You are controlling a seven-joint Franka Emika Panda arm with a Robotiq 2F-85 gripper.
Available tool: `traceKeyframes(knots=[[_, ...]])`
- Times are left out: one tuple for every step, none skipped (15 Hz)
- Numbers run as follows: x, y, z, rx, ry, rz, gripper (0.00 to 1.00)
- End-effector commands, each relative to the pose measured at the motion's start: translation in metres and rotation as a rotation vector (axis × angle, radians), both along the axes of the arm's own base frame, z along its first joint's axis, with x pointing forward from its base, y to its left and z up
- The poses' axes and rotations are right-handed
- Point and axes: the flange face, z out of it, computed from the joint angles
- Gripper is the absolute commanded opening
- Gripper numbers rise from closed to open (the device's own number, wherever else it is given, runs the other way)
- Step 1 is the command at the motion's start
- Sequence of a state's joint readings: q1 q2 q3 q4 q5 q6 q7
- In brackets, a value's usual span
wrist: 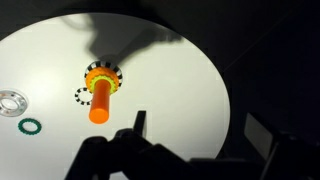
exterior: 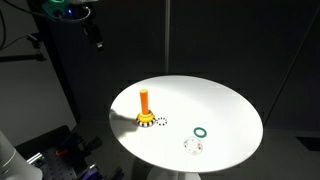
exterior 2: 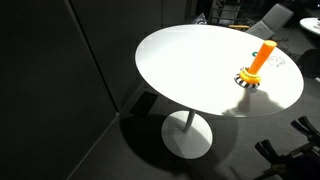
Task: Pick up the clear ring and put it on the rings stacking stand
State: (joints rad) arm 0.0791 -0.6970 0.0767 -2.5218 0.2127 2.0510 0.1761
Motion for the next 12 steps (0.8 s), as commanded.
traceKeyframes(knots=[[0.017, -0.004, 0.004, -0.003, -0.035, -0.03, 1.0], [0.024, -0.005, 0.006, -0.008, -0.049, -0.042, 1.0], [0.03, -0.006, 0.007, -0.017, -0.064, -0.05, 1.0], [0.035, -0.006, 0.009, -0.026, -0.08, -0.058, 1.0], [0.046, -0.006, 0.005, -0.042, -0.096, -0.066, 1.0], [0.052, -0.007, 0.005, -0.055, -0.11, -0.072, 1.0], [0.06, -0.008, 0.004, -0.075, -0.127, -0.08, 1.0], [0.067, -0.009, 0.002, -0.093, -0.135, -0.088, 1.0], [0.075, -0.009, 0.0, -0.113, -0.144, -0.099, 1.0], [0.082, -0.01, -0.001, -0.133, -0.15, -0.109, 1.0], [0.089, -0.011, -0.004, -0.151, -0.149, -0.121, 1.0], [0.096, -0.013, -0.005, -0.167, -0.146, -0.133, 1.0]])
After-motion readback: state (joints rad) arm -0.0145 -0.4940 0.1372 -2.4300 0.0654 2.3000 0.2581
